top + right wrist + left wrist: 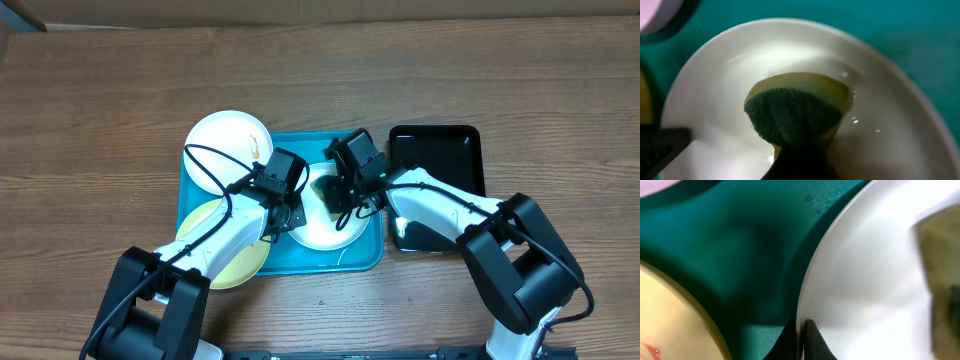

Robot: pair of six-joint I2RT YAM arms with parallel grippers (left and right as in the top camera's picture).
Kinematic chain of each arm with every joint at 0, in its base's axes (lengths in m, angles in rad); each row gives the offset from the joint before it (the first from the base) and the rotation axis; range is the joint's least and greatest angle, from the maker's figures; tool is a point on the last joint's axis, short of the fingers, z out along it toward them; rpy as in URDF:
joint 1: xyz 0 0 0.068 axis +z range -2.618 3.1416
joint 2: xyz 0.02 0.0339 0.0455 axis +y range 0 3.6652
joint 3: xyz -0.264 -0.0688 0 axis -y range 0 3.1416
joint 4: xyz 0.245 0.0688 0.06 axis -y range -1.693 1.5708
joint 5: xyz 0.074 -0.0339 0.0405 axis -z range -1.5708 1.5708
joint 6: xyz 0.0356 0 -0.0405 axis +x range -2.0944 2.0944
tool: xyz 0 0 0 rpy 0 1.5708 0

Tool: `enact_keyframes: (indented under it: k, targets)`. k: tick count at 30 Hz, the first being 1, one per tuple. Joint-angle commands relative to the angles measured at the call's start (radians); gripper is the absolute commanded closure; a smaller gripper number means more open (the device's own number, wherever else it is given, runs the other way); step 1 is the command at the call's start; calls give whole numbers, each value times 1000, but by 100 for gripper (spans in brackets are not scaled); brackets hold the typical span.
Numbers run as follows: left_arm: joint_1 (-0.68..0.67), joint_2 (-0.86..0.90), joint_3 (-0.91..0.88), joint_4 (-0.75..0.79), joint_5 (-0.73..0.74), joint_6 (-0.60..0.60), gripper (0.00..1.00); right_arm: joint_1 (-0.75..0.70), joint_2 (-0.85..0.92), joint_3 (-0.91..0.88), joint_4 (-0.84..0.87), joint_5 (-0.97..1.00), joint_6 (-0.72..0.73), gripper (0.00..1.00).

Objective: Clean dirty plates on tray and stack at the side
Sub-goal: 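Scrub the white plate with the sponge while left gripper holds it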

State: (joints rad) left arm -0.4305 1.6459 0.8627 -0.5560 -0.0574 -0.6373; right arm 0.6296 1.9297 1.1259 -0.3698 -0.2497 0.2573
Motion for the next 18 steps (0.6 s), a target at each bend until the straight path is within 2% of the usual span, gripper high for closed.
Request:
enact_keyframes:
  k: [1, 10, 18]
  targets:
    - [-9, 28, -9, -5, 10, 10, 96, 16, 47, -17, -29, -155, -8, 95]
    - [-9, 28, -9, -9, 9, 10, 96, -97, -89, 119, -164, -156, -31, 96]
    - [-9, 28, -9, -4, 10, 8, 96, -119, -98, 101, -182, -155, -56, 96]
